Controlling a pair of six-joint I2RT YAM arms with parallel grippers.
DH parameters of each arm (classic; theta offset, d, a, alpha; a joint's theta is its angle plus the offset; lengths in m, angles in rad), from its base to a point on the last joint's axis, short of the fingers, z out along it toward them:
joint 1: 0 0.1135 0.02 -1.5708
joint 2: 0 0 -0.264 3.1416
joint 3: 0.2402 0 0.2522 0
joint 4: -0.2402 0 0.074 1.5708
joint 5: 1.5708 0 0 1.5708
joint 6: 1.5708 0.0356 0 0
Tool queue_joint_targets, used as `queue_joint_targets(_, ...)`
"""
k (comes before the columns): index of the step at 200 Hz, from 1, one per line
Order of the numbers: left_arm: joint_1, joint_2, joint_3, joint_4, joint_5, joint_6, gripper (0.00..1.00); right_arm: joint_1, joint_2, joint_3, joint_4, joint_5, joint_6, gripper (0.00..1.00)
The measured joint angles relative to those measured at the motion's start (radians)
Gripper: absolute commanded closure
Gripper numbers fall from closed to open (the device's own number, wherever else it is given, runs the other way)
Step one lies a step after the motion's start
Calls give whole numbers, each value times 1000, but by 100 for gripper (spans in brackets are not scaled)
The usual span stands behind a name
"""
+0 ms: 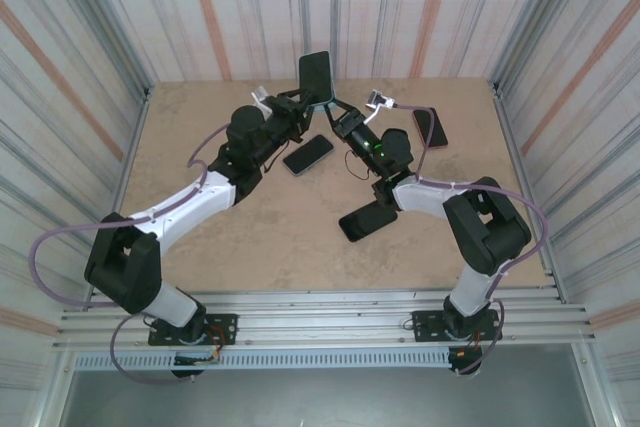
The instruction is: Take the phone out of the phone case
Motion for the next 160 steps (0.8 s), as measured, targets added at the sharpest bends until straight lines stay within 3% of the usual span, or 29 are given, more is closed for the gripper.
queue_joint_targets(73,-1,7,11,4,-6,-11,100,7,7,0,29,8,-18,100)
queue_joint_targets(106,0,7,11,6,-6,-3,100,10,7,1,-8,29,-22,100)
queue_joint_targets(160,8,-3,11,-13,-1,29,100,34,-21,39,-269,131,-71,100)
